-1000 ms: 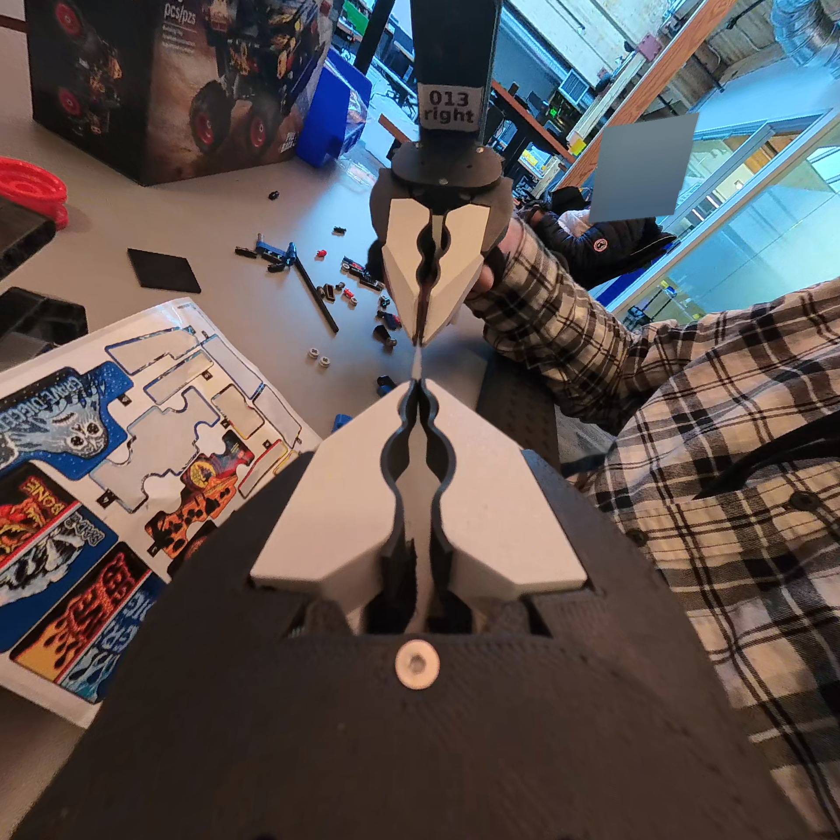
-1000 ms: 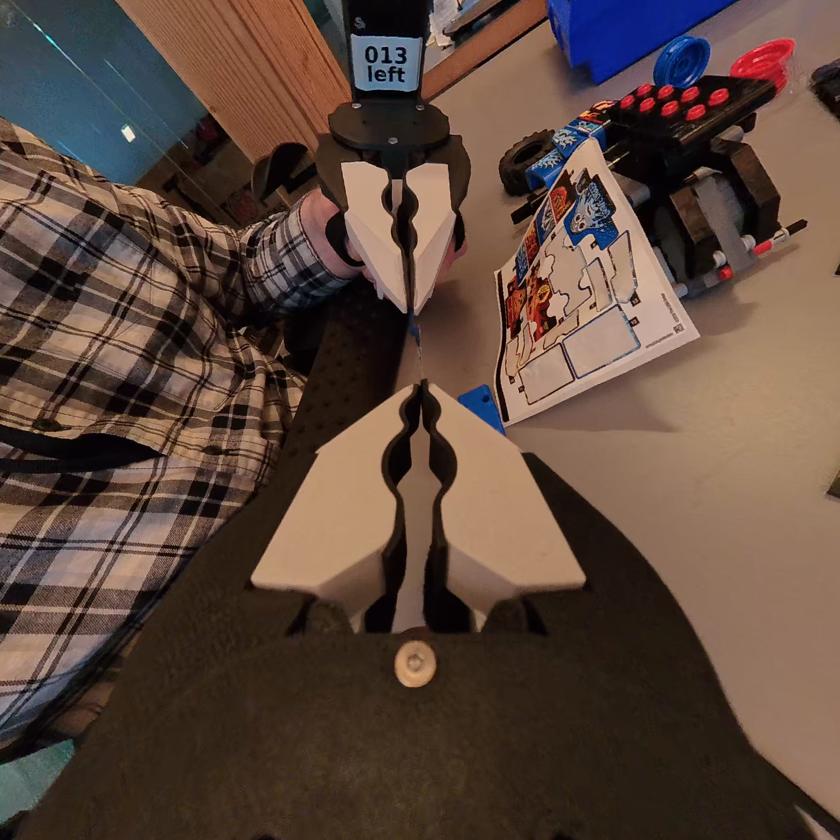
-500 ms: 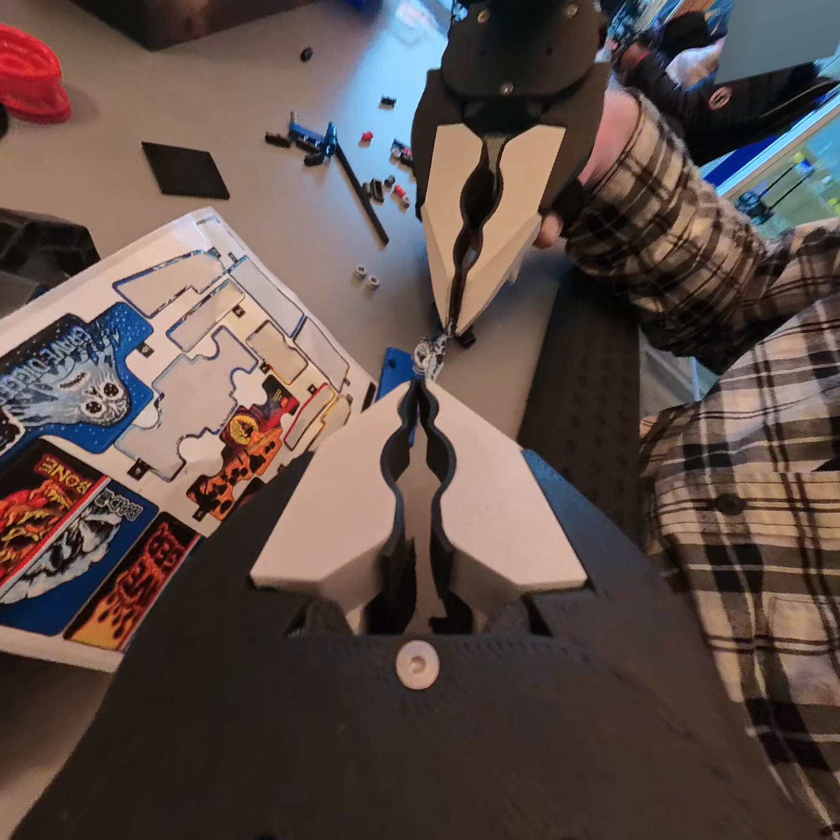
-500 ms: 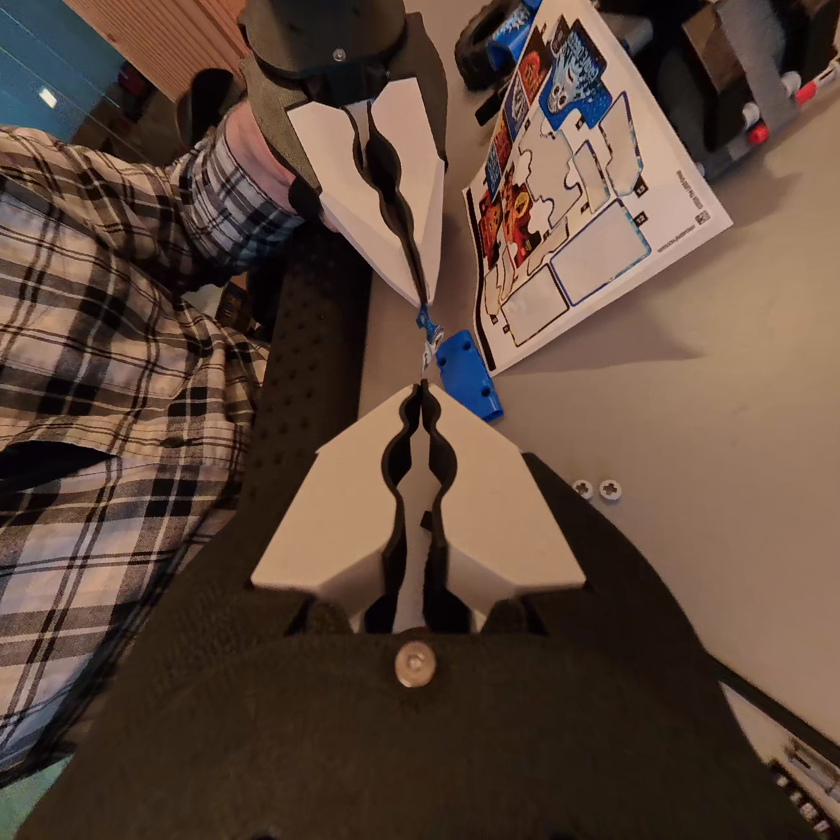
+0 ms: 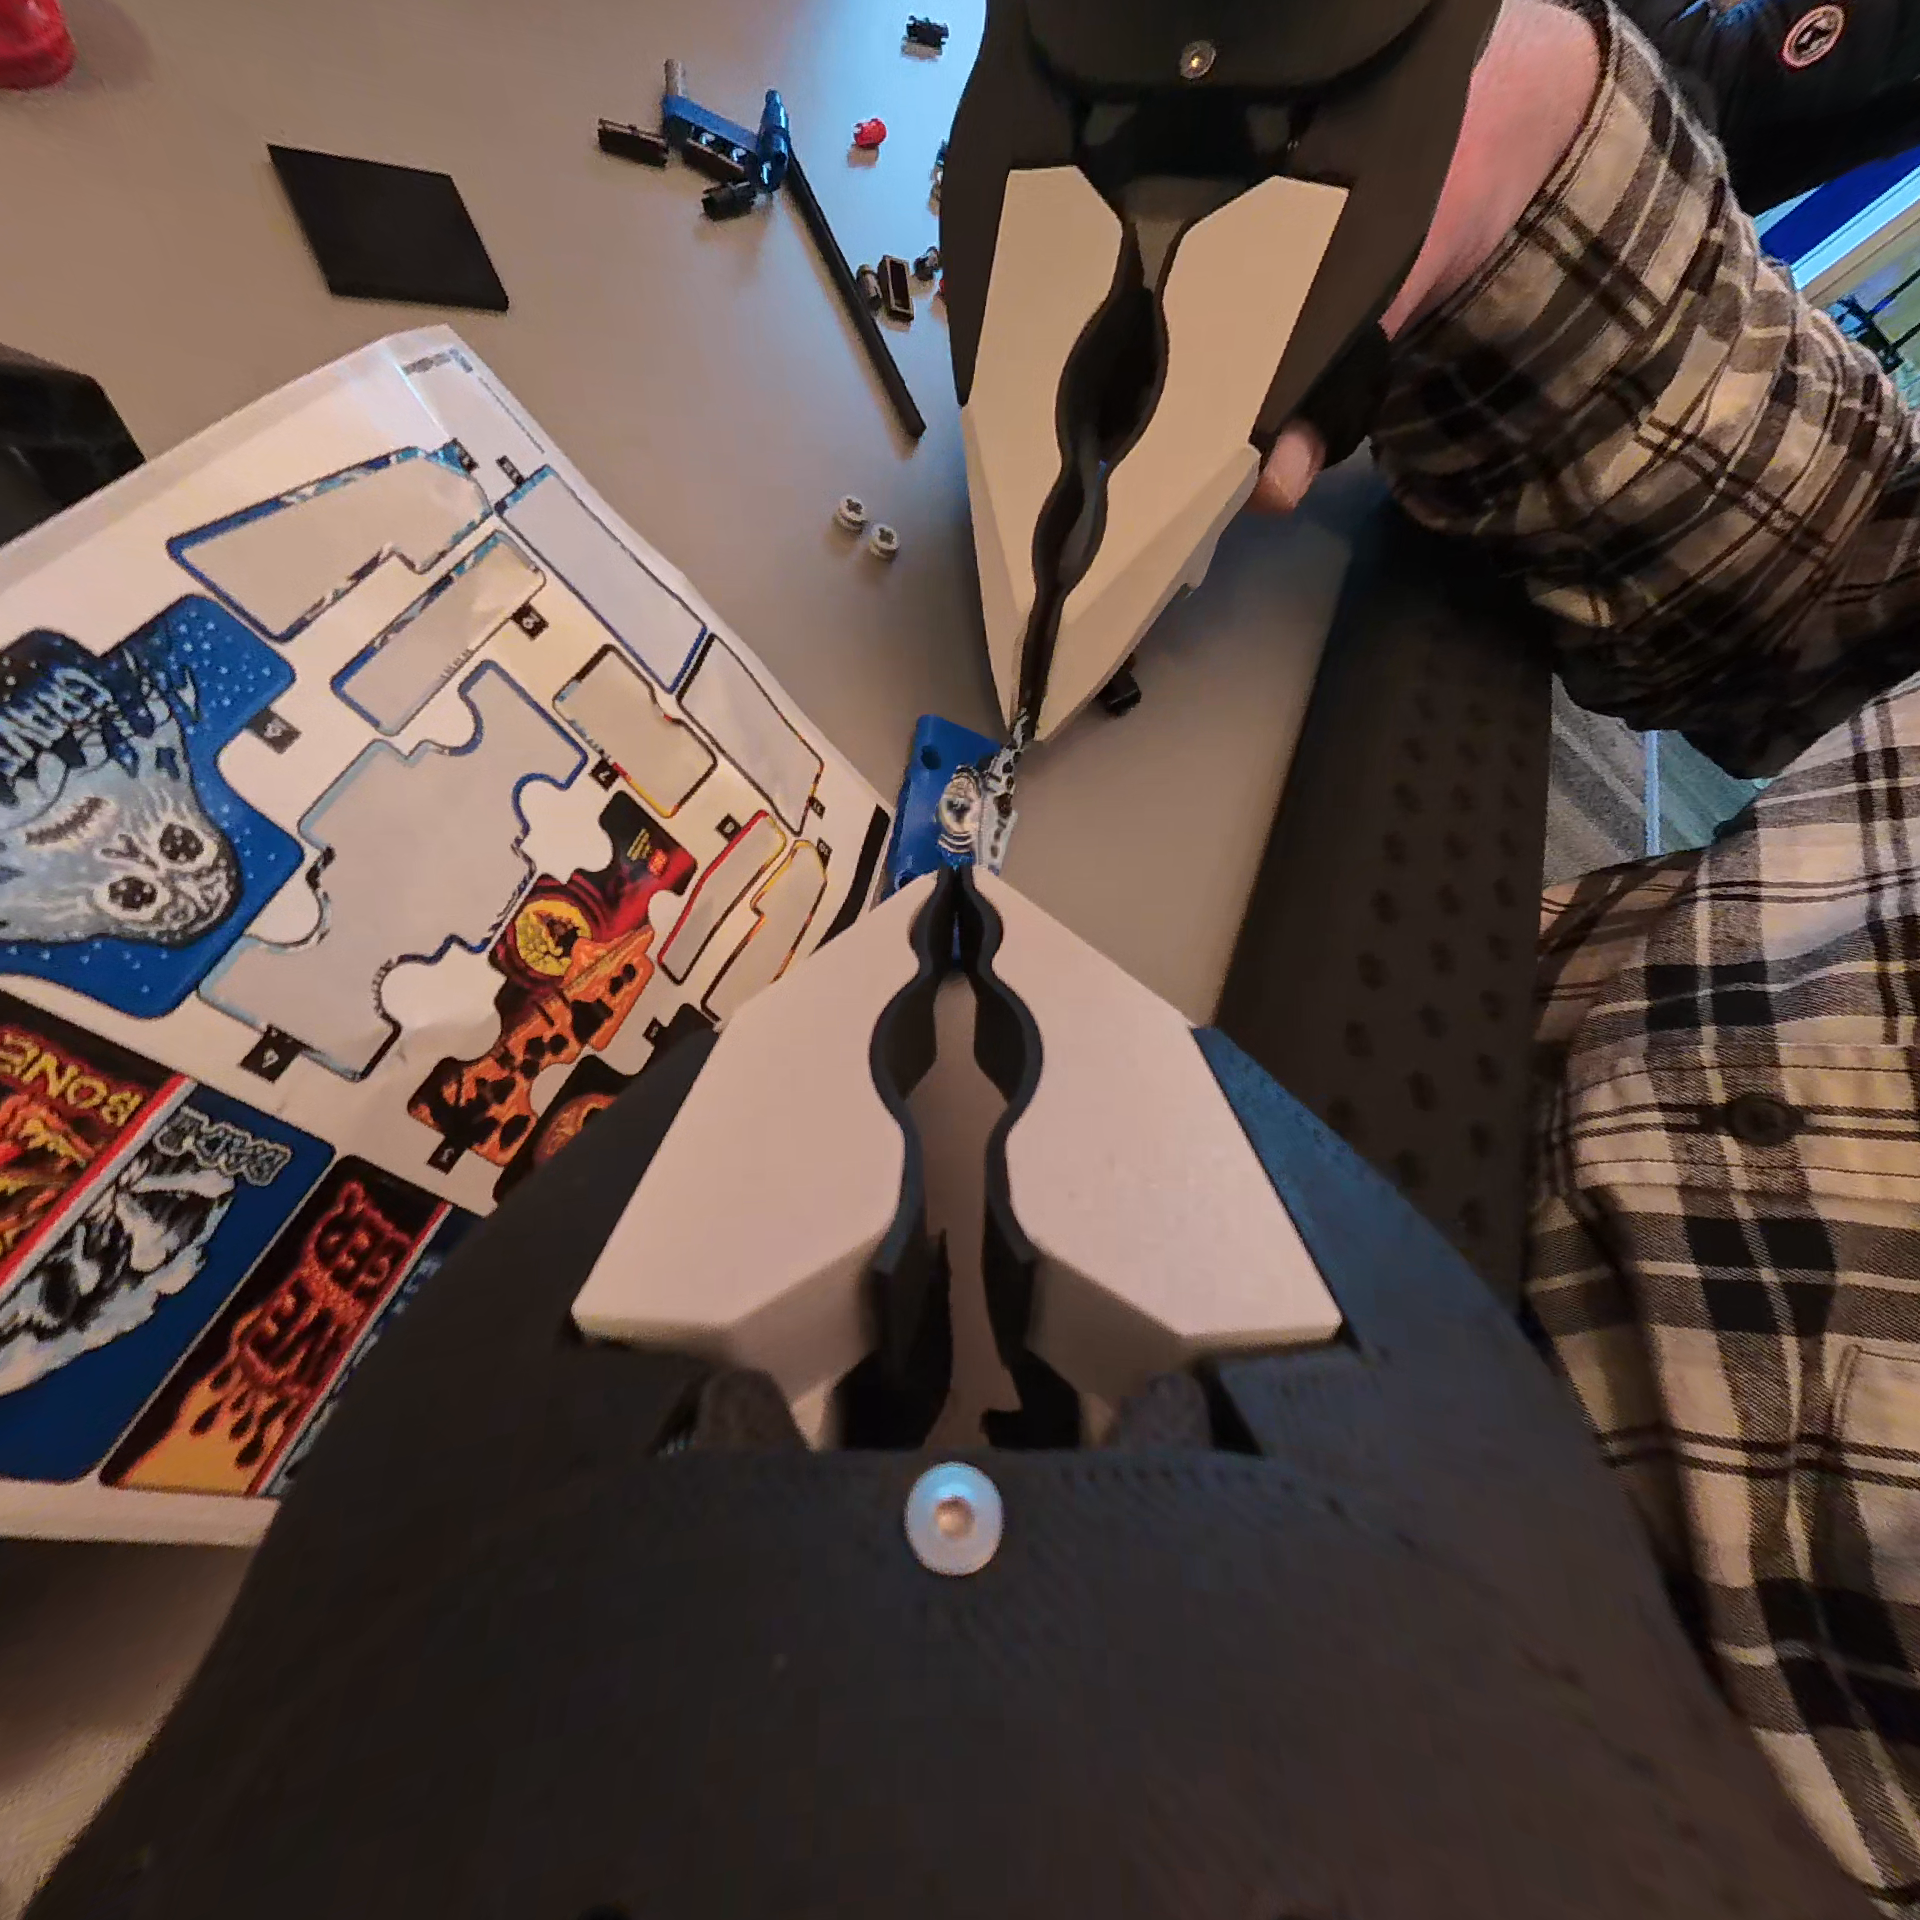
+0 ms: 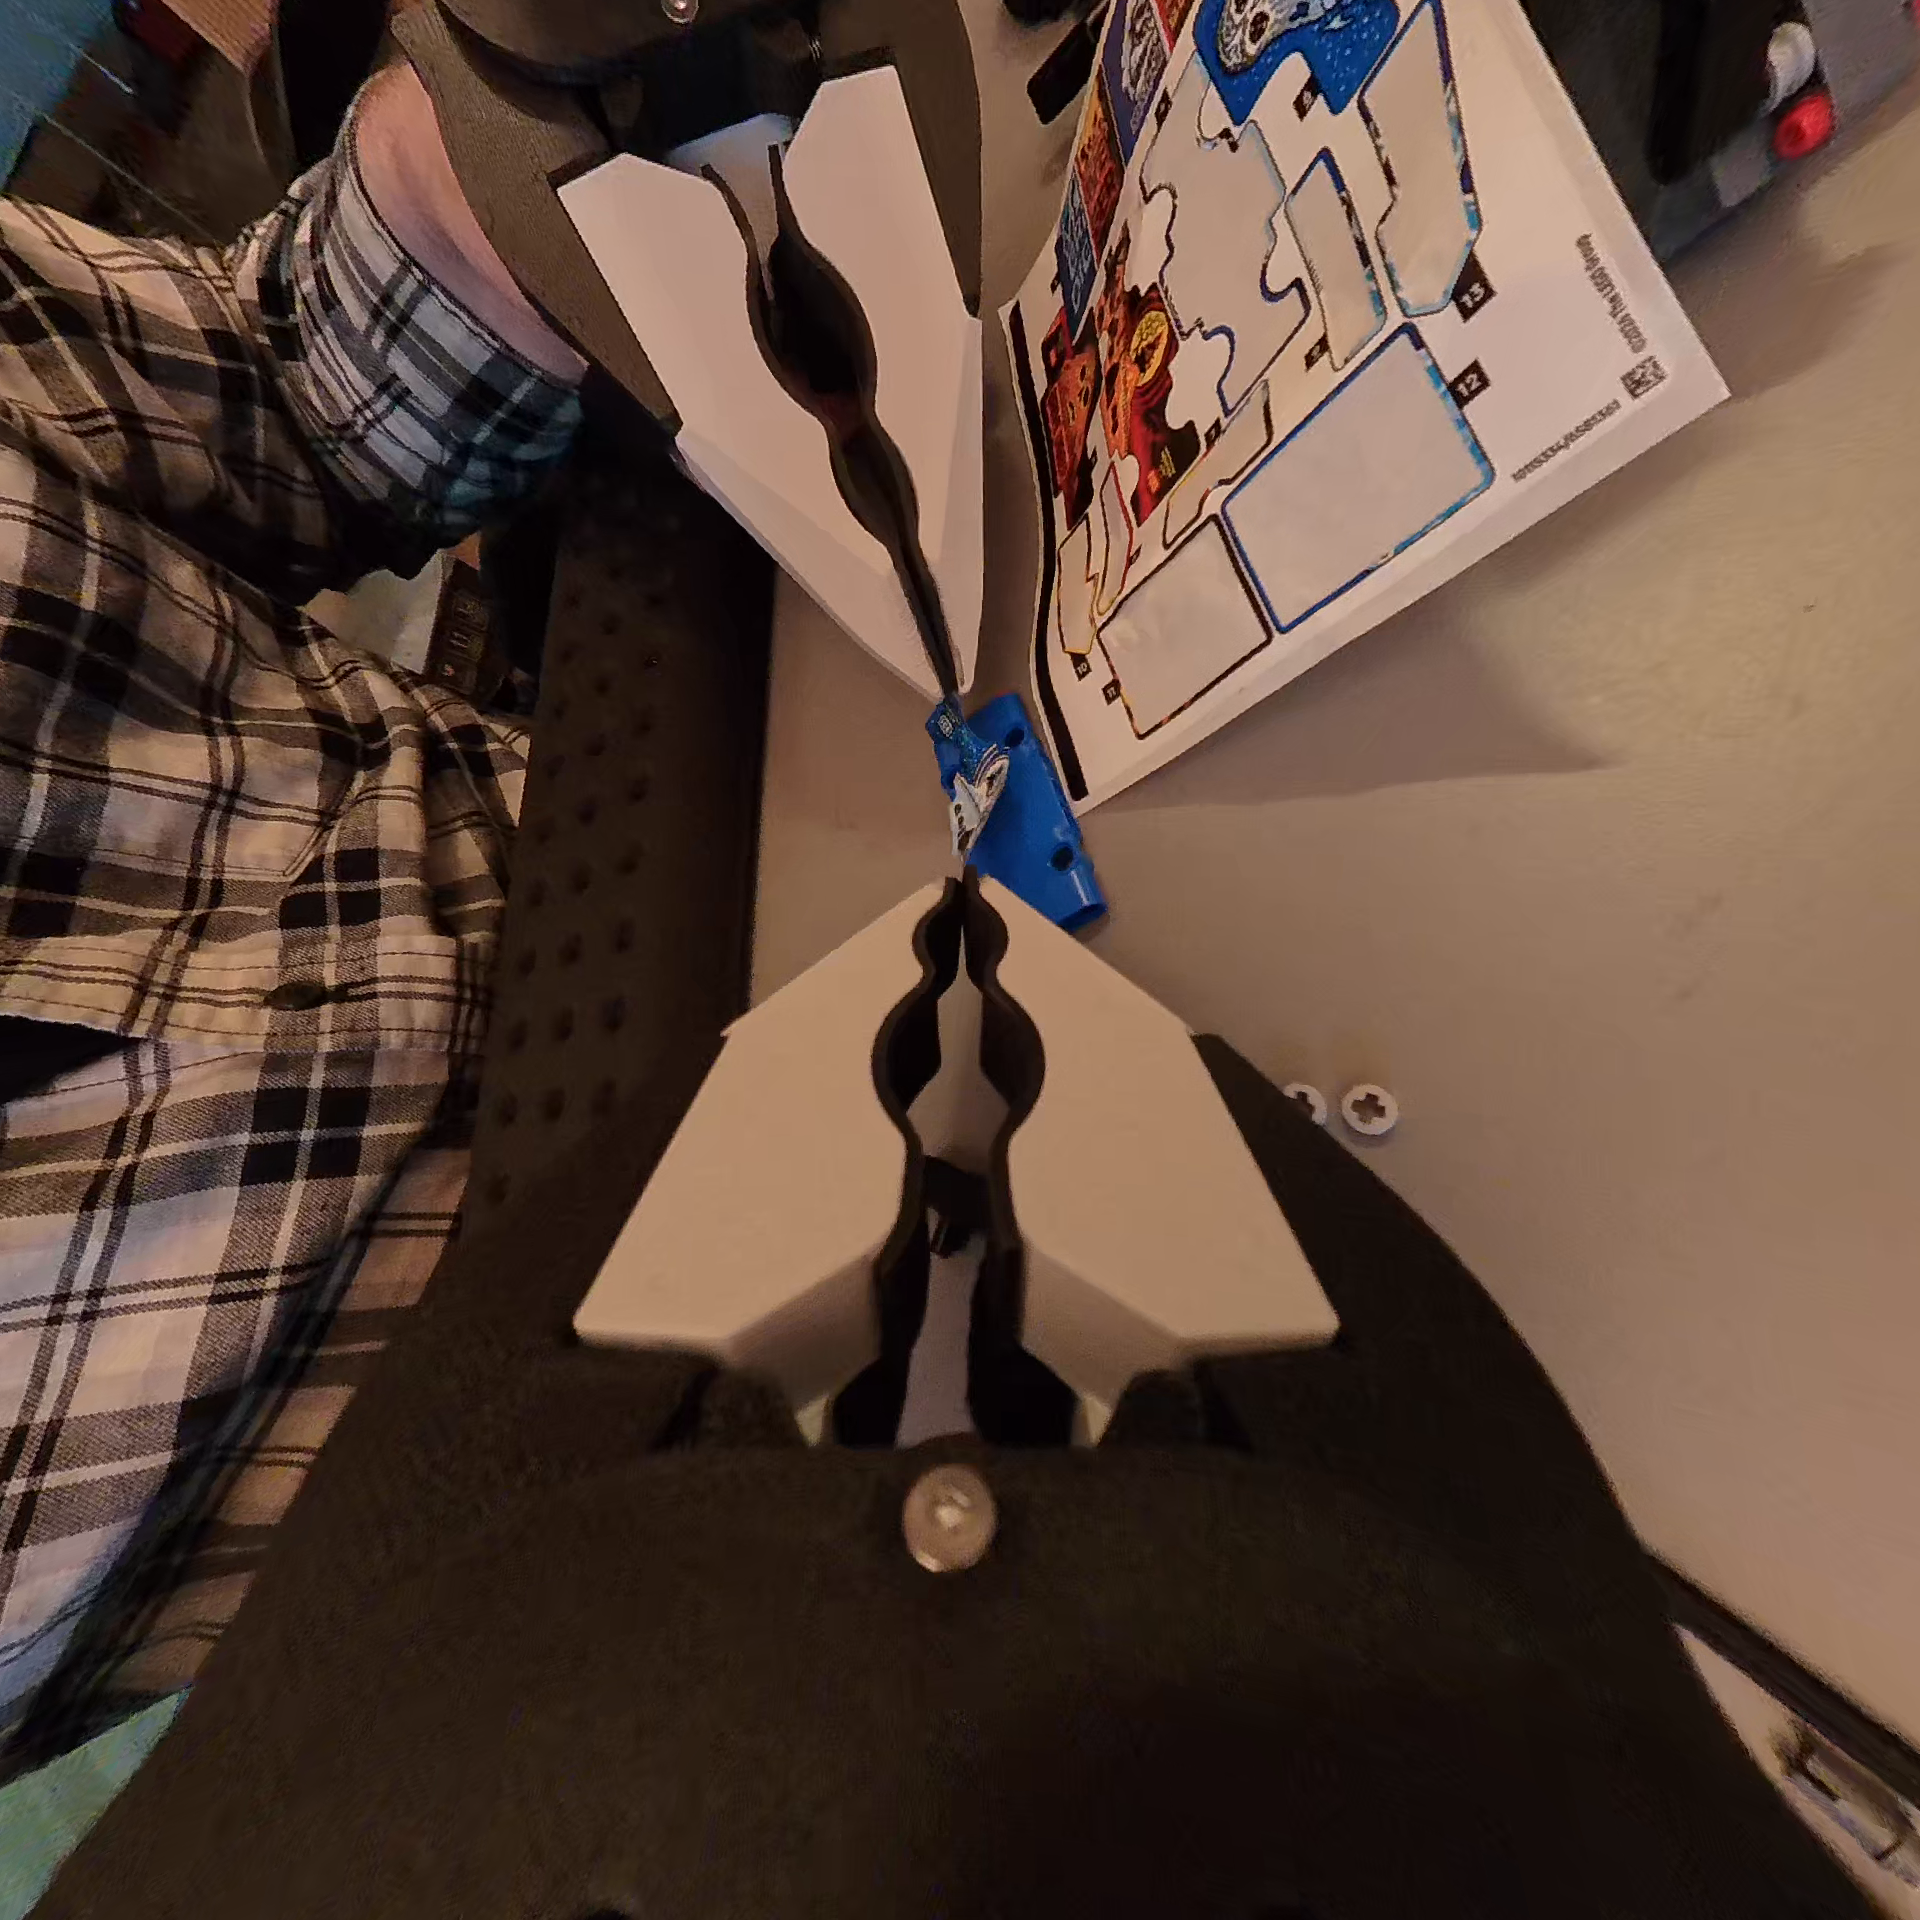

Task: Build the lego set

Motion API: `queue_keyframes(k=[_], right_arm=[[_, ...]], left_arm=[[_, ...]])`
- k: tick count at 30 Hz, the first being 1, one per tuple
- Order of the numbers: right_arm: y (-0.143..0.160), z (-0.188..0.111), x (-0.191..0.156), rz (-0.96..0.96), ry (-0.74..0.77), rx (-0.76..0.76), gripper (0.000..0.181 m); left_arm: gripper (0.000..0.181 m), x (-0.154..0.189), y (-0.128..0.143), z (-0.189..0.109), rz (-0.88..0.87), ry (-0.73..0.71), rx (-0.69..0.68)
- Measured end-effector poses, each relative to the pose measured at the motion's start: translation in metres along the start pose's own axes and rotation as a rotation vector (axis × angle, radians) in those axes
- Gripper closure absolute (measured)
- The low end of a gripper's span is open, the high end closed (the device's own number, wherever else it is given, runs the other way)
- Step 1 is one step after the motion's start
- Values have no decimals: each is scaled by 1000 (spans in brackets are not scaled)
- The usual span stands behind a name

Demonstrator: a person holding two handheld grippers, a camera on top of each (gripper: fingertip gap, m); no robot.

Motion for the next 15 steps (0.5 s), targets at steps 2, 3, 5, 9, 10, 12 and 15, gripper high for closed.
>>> queue_keyframes(k=[2,3,5,9,10,12,15], right_arm=[[0,-1,0,4,-9,5,181],[0,-1,1,5,-10,5,181],[0,-1,1,8,-13,4,181],[2,2,3,10,-11,-11,181],[2,2,4,9,-9,-15,181],[2,1,3,10,-11,-13,181],[2,1,4,13,-11,-11,181]], left_arm=[[181,0,1,0,0,4,-3],[181,0,1,1,-1,4,-5],[181,0,2,1,-1,2,-13],[181,-1,4,2,2,-4,-26],[181,-1,4,2,3,-4,-28],[181,-2,5,3,3,-9,-33],[181,-2,6,3,5,-8,-38]])
Point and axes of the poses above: each gripper's, where its closed fingertips meet, z out along the fingers, y out of its underside, x = y × z across the jaws, the point moved 1 cm from there along -z, back along the fingers, and after that the axes turned 9 degrees about z, right-handed, at the moved point
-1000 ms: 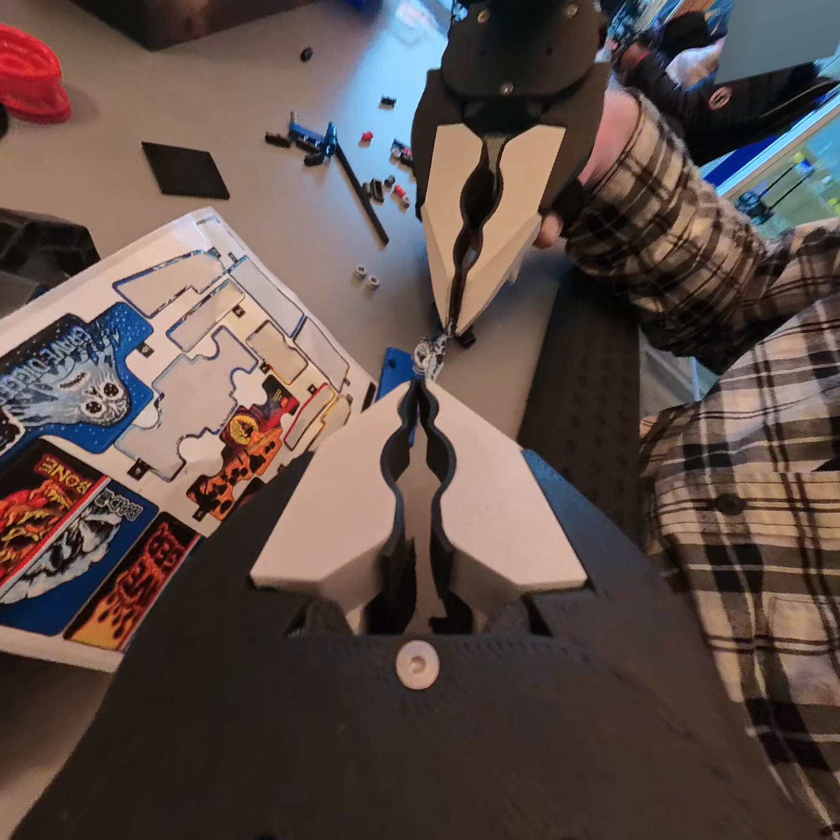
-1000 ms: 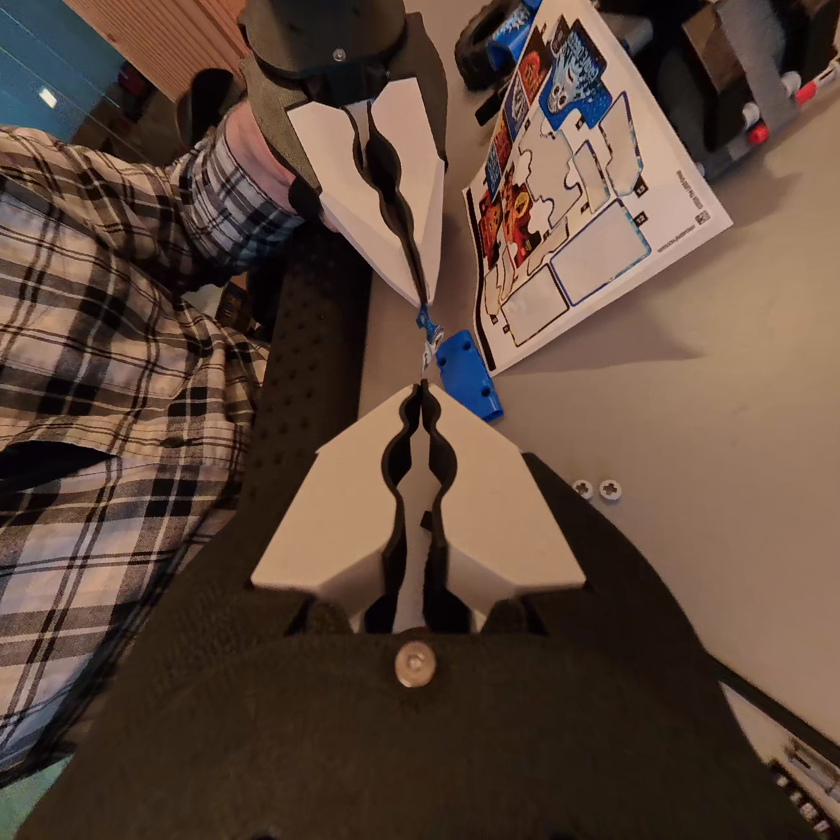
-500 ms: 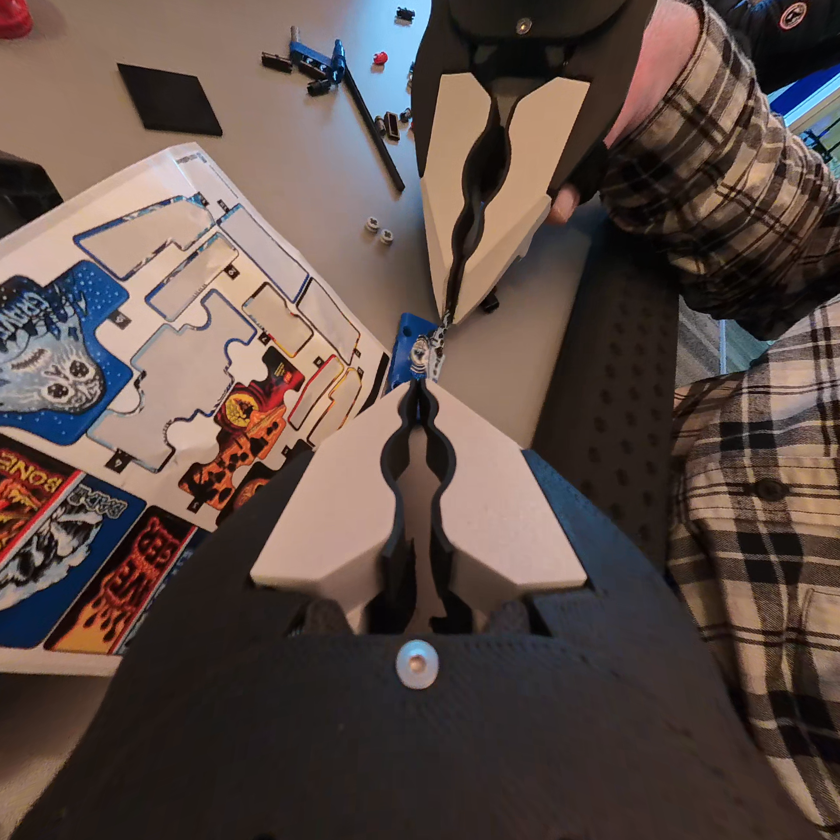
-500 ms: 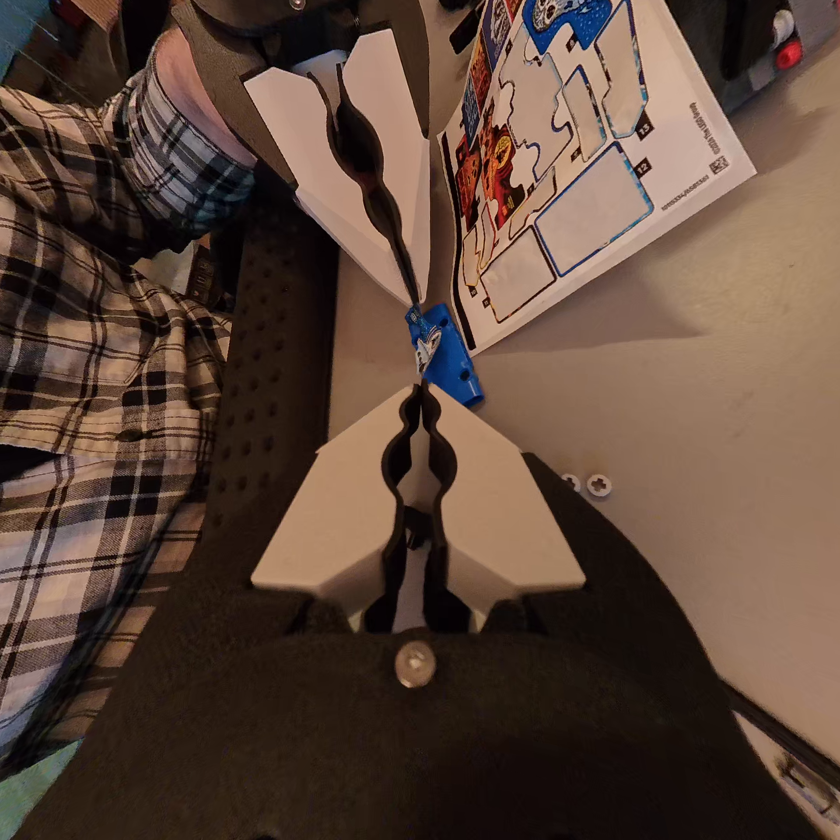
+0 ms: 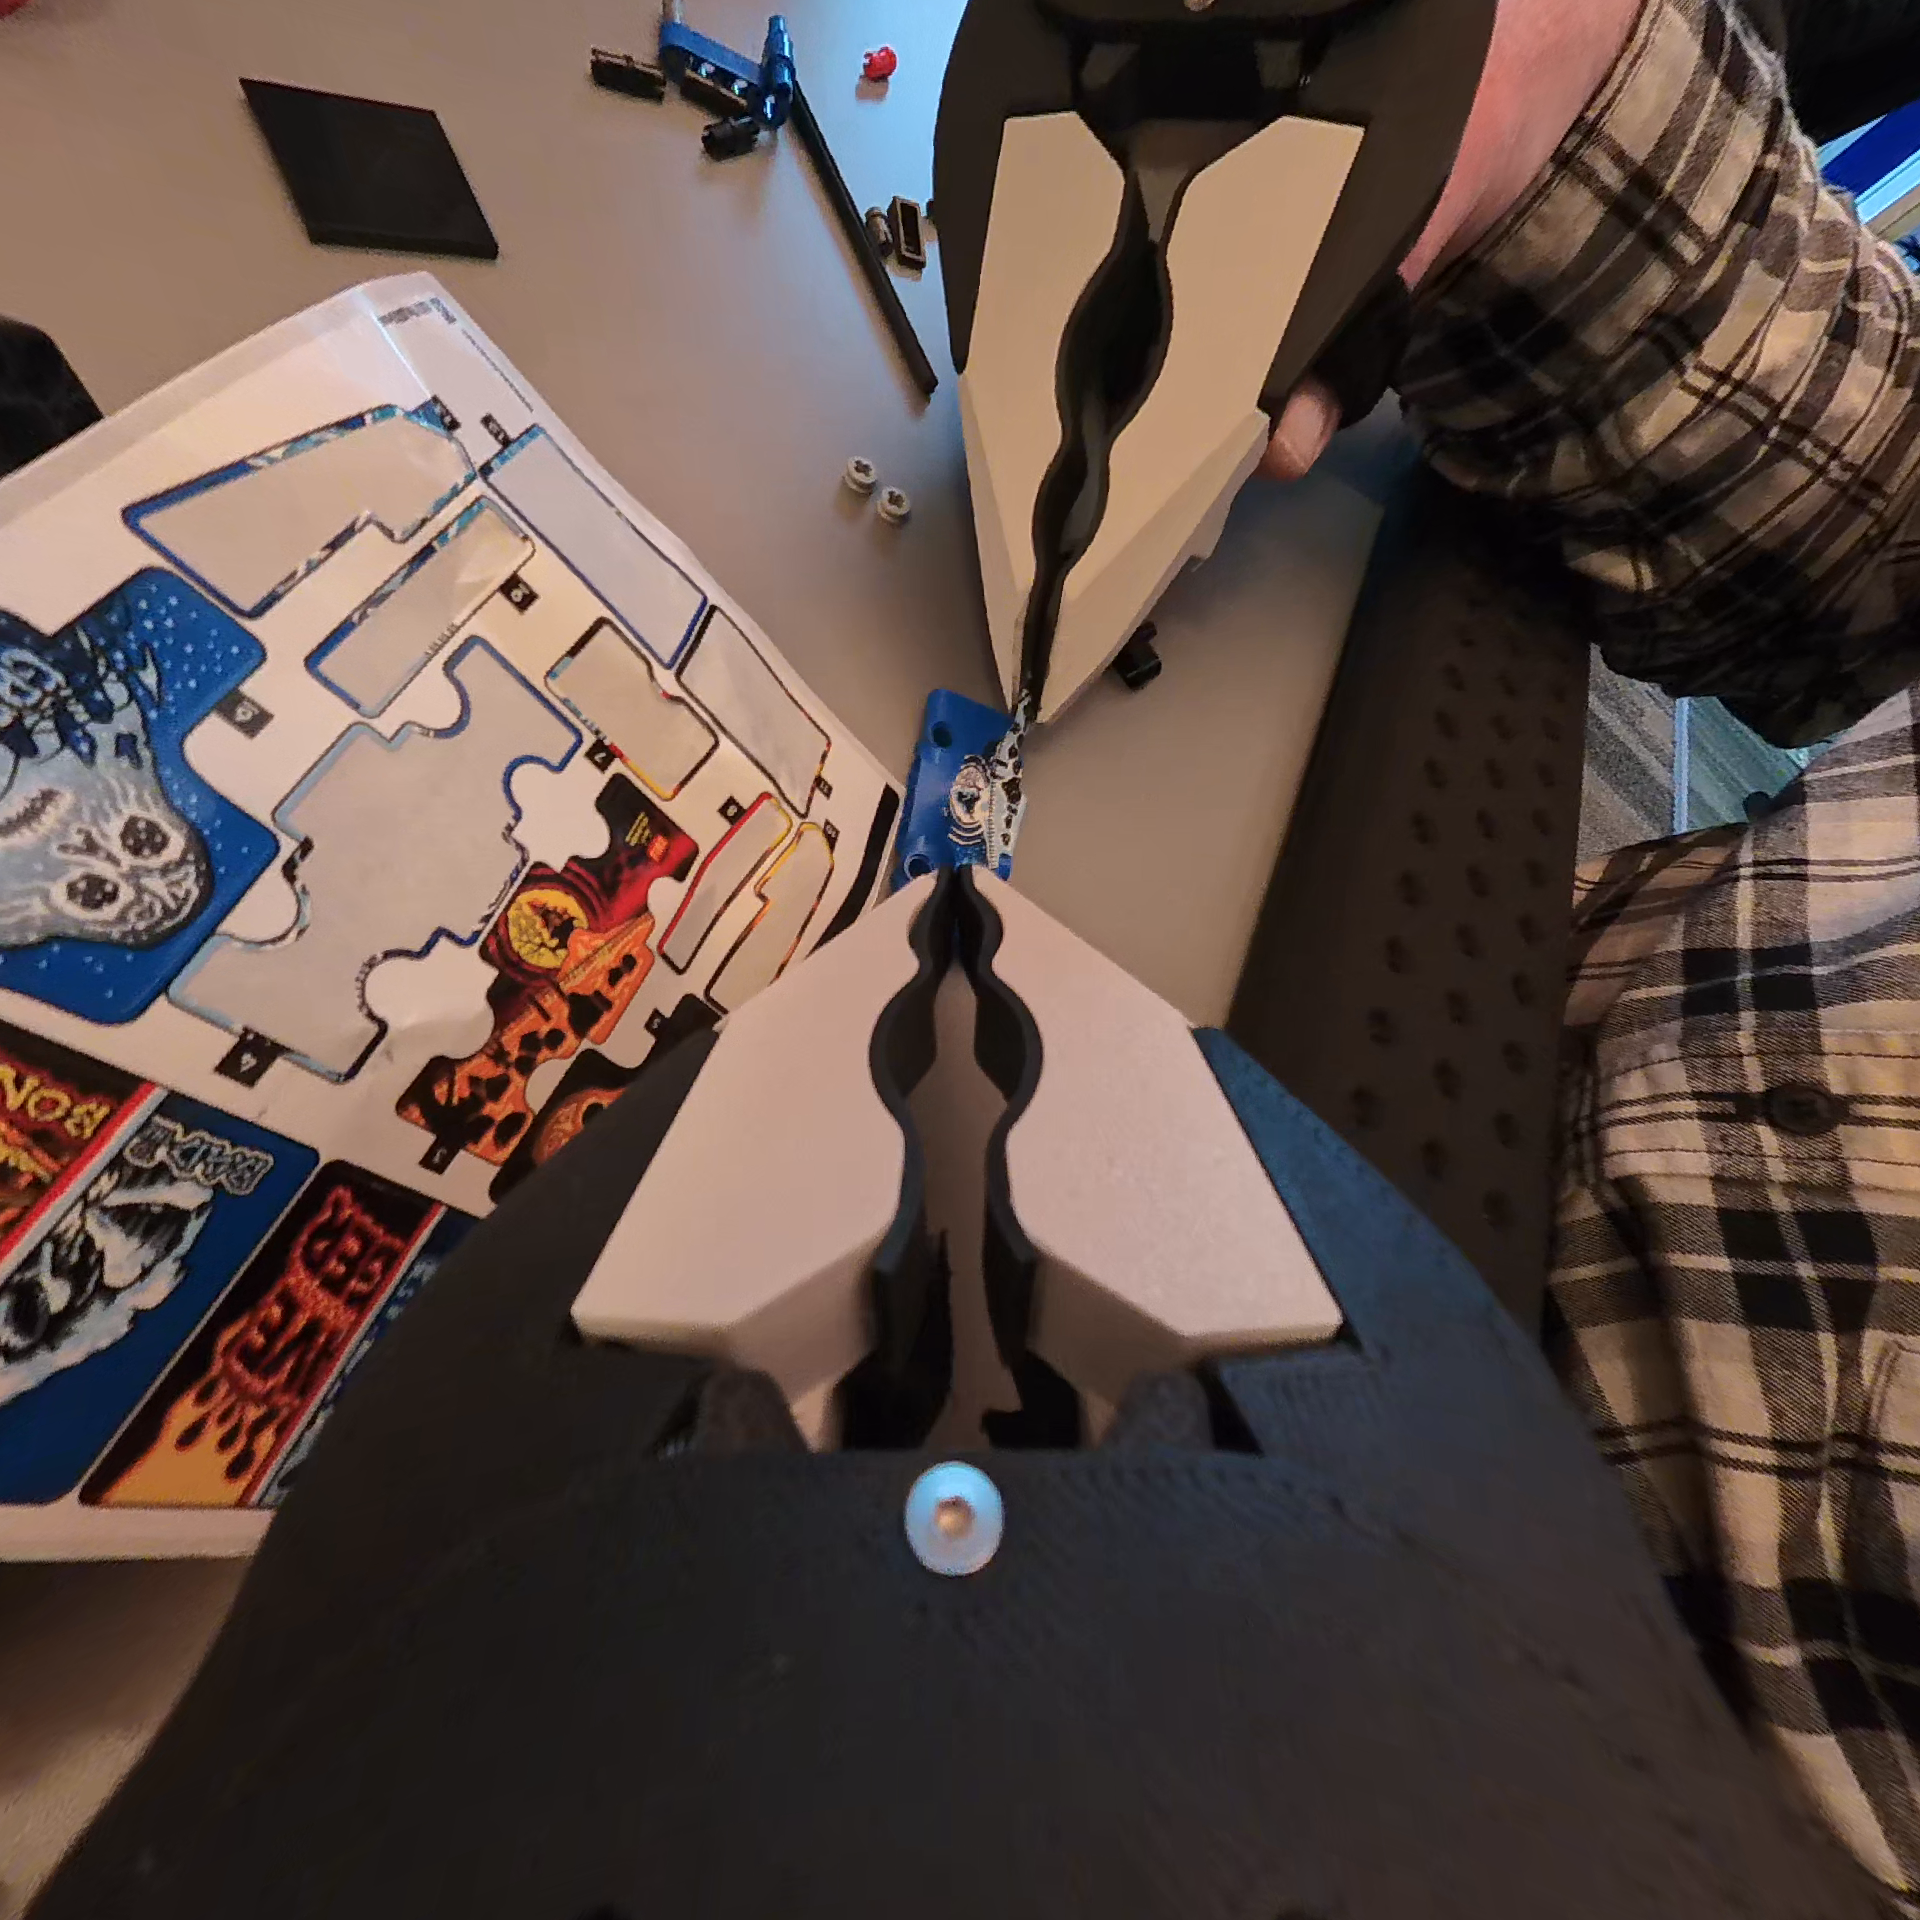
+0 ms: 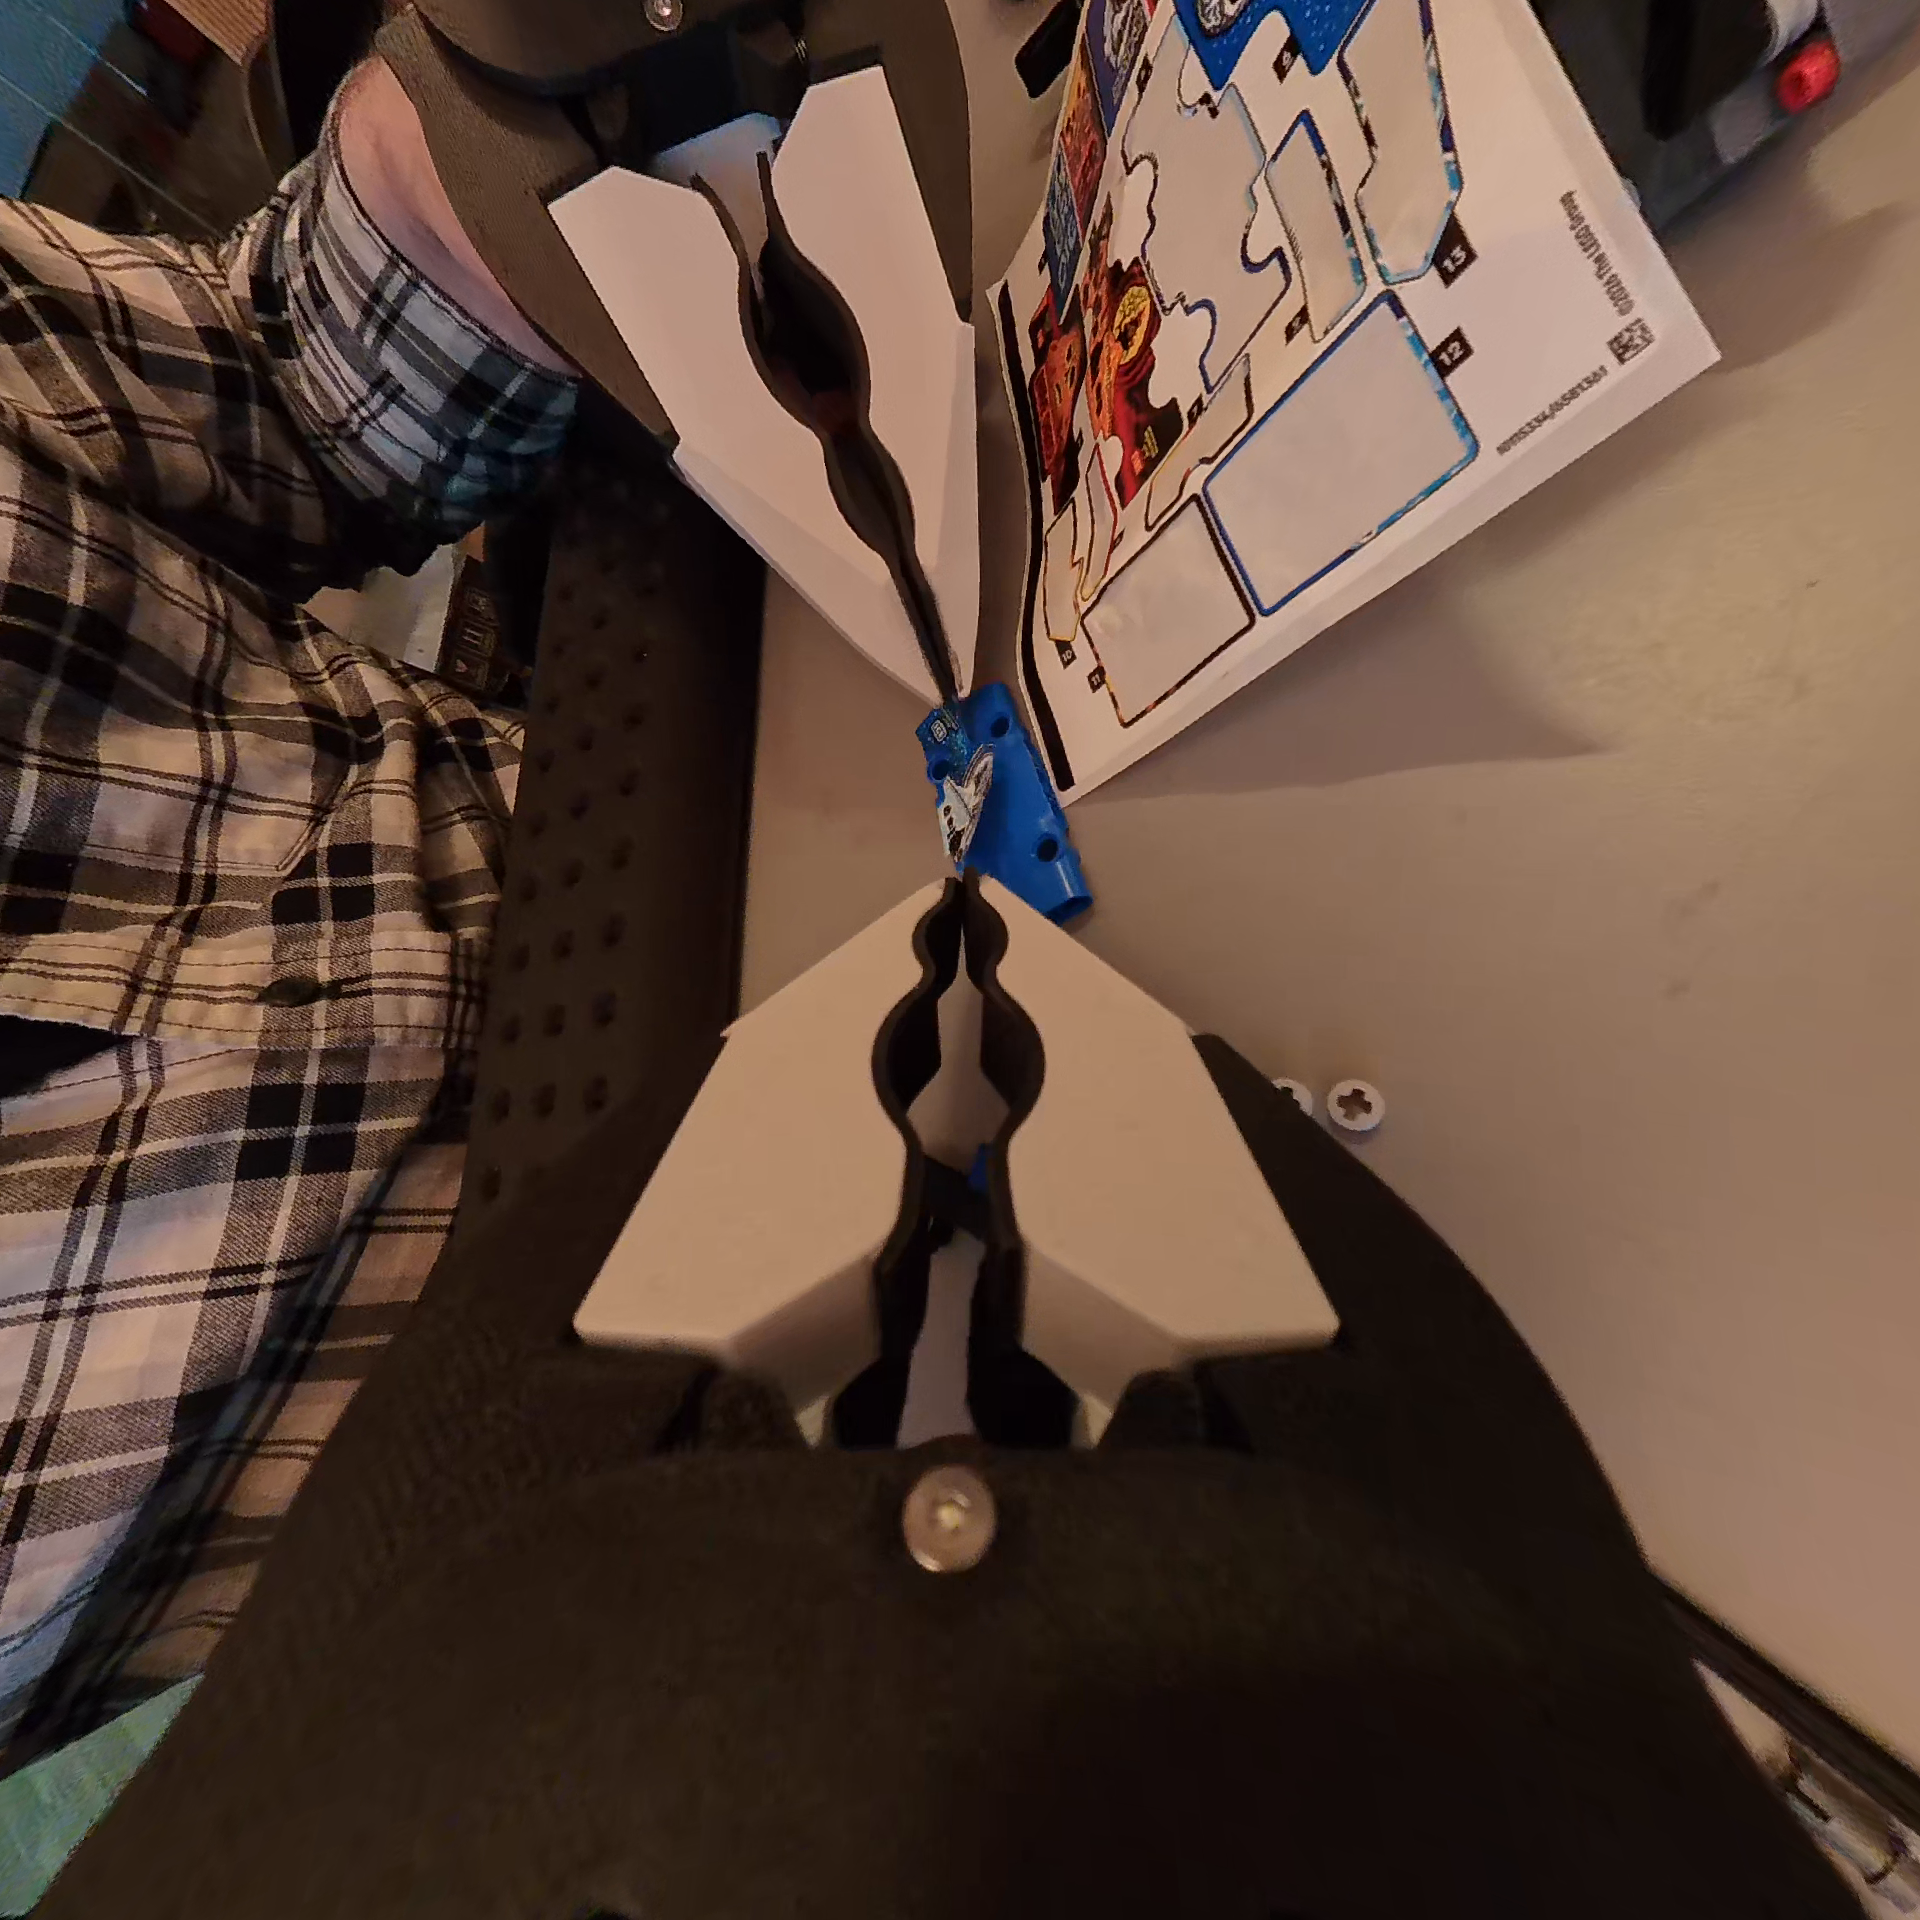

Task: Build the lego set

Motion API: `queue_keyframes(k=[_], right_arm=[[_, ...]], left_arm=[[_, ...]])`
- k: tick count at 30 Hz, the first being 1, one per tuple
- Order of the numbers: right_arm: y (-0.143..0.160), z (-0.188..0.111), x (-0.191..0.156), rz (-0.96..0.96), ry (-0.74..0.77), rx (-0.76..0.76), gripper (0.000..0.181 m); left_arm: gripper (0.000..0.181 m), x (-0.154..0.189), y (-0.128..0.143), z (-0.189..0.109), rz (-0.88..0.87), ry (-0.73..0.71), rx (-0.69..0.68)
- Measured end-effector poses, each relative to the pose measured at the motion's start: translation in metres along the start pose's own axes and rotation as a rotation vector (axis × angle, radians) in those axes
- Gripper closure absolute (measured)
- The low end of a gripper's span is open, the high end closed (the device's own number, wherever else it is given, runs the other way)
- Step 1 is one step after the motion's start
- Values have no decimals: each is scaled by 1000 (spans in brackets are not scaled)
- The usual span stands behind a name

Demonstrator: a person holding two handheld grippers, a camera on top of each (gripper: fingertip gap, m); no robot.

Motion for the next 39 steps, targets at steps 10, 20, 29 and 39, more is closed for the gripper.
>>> queue_keyframes(k=[10,20,29,39], right_arm=[[-2,4,0,-2,-1,-2,181],[-5,6,0,3,-11,5,181],[-6,8,1,4,-5,2,181],[-5,9,2,3,4,-6,181]], left_arm=[[181,-1,1,1,1,-11,-9],[181,-3,1,0,-8,-14,-6],[181,-4,2,1,-3,-25,-17],[181,-4,3,1,5,-39,-23]])
Point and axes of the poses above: each gripper's, where its closed fingertips meet, z out along the fingers, y out of its underside, x = y × z across the jaws, the point moved 1 cm from there along -z, back along the fingers, and after that the axes turned 9 degrees about z, right-handed, at the moved point
